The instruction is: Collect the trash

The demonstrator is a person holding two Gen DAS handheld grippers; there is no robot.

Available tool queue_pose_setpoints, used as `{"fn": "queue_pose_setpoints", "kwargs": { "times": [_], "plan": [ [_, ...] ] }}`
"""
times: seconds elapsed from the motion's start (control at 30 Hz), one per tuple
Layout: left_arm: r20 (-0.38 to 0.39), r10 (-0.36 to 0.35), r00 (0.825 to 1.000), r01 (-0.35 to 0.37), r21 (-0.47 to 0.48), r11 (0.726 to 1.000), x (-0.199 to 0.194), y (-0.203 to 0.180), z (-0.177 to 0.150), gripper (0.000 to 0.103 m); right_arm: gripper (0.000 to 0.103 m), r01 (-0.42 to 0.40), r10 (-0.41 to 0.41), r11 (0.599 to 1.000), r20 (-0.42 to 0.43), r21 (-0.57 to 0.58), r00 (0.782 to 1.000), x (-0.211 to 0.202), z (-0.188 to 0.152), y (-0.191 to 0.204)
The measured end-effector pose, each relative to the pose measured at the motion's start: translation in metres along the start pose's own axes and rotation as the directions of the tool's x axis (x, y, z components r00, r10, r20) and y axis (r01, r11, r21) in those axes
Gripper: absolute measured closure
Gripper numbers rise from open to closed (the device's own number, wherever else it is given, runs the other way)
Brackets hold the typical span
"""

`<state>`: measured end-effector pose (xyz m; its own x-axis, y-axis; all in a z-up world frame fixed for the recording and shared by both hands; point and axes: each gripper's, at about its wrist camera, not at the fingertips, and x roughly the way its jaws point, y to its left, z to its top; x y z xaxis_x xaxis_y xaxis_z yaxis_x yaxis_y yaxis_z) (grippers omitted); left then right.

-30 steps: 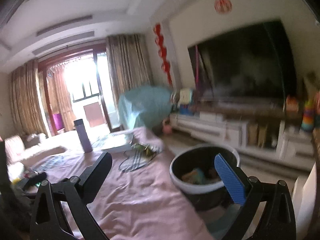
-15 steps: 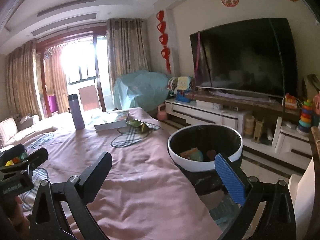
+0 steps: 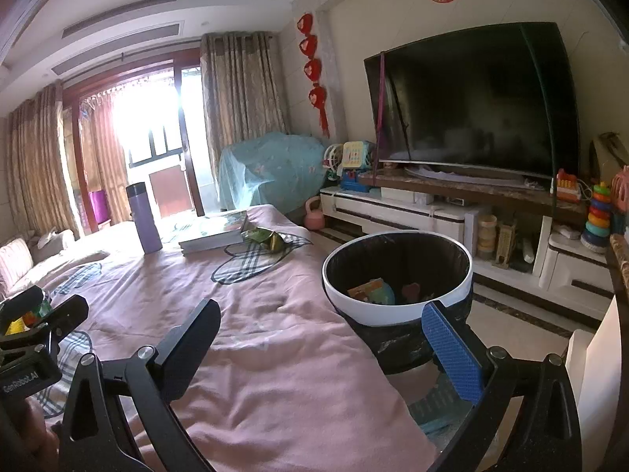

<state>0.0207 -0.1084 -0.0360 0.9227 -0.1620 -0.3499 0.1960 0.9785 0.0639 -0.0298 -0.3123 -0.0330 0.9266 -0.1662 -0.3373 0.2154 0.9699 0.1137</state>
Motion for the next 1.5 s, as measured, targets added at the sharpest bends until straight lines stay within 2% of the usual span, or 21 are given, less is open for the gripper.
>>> {"fn": "queue_pose_setpoints", "kwargs": {
  "times": [1.5],
  "plan": [
    [0.007,-0.006,1.0,0.006,0.001,1.0,-0.0048,-0.0055,-0.0015,0.0,0.0,-0.023,0.023,1.0,0.011,0.002,1.0,-0.0043,0.0042,0.0043]
  ]
}}
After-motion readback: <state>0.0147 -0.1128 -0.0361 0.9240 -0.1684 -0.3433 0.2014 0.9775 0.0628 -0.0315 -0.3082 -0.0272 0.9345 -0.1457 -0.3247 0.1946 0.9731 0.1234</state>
